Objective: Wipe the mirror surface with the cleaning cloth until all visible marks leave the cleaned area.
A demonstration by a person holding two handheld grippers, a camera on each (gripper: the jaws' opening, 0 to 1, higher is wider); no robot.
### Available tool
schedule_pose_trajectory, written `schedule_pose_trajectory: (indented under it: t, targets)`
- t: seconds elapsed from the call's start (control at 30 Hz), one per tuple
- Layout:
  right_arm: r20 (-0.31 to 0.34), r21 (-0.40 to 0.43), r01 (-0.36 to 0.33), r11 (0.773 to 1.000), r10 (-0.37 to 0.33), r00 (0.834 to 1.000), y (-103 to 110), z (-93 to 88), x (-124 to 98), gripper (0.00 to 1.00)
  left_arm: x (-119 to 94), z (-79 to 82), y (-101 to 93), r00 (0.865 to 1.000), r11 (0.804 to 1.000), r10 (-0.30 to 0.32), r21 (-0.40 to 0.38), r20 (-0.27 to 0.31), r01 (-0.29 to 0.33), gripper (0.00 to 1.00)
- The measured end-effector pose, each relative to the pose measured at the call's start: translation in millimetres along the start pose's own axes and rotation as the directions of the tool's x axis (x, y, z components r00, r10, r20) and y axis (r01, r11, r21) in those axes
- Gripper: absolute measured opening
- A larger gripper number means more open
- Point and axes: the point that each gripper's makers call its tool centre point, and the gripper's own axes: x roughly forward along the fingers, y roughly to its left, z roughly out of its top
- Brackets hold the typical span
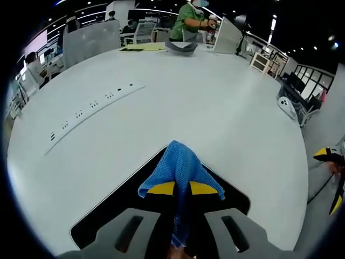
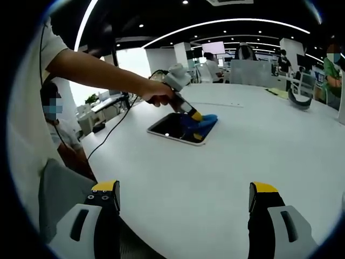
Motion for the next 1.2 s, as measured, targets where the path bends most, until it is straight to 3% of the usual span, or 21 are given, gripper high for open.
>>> schedule_pose_trajectory:
  t: [1.2]
  targets:
    - [-0.006,0.002,-0.012,1.000,0.012,1.000,4.3,-2.4,1.6,1.00,-11.0,-10.3,13.6,1.000,1.000,0.015,0.005,-0.007,-0.015,0.06]
